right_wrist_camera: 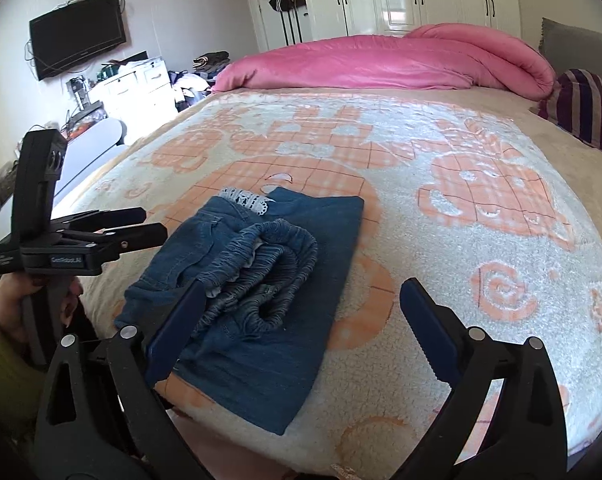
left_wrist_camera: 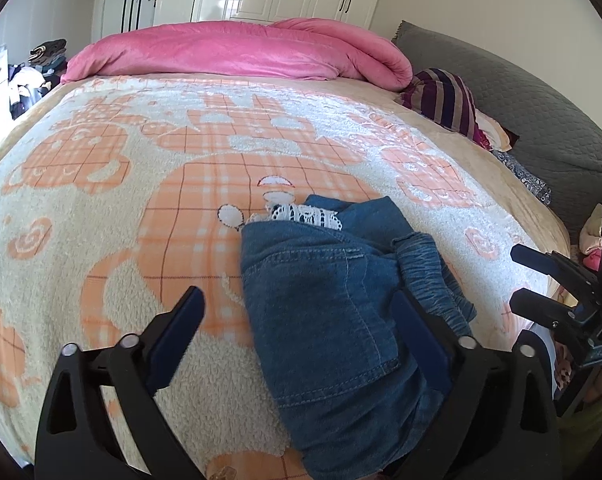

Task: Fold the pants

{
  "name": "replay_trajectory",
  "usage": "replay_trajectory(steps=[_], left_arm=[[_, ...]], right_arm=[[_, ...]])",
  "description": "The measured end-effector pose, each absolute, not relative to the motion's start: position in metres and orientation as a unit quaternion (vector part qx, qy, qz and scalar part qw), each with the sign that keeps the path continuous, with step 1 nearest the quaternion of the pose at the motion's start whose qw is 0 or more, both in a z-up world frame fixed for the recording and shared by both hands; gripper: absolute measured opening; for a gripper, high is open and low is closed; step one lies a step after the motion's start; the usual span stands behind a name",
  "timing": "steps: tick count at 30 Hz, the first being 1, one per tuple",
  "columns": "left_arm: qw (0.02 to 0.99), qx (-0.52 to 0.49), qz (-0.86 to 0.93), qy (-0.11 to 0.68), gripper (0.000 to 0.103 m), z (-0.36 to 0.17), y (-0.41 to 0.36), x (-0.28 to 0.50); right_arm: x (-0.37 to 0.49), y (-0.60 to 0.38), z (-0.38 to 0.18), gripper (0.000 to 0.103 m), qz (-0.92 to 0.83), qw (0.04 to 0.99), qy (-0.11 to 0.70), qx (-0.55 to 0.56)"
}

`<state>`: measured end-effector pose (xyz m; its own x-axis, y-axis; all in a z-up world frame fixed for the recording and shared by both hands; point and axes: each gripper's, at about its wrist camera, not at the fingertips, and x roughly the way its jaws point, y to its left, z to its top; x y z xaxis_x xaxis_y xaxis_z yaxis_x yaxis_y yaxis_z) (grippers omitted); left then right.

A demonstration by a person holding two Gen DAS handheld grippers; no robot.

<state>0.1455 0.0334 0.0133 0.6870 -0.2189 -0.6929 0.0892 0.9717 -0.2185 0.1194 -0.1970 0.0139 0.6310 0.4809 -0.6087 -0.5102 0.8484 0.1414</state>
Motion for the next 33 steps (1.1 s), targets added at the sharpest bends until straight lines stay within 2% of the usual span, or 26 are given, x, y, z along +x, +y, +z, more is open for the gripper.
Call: replay_trajectory(steps=[14, 24, 31, 33], left_arm=[[0.899, -0.111, -0.082, 0.415, 0.097, -0.014, 0.036, 0.141], [0.886, -0.136, -0.090, 0.434, 0.097, -0.034, 0.033, 0.158], [0.886, -0.133, -0.101, 0.433, 0.095, -0.040, 0.025, 0.166], [0.885, -0.140, -0.103, 0.431, 0.078, -0.041, 0.024, 0.168]], right_arm=[[0.138, -0.204, -0.004, 0.093, 0.266, 0.888, 0.374, 0.022], [0.171, -0.187, -0.034, 0.058, 0.290, 0.850, 0.438, 0.048], [0.181, -0.183, -0.050, 0.057, 0.311, 0.838, 0.445, 0.063], [0.183, -0.180, -0.052, 0.054, 0.324, 0.835, 0.441, 0.057]])
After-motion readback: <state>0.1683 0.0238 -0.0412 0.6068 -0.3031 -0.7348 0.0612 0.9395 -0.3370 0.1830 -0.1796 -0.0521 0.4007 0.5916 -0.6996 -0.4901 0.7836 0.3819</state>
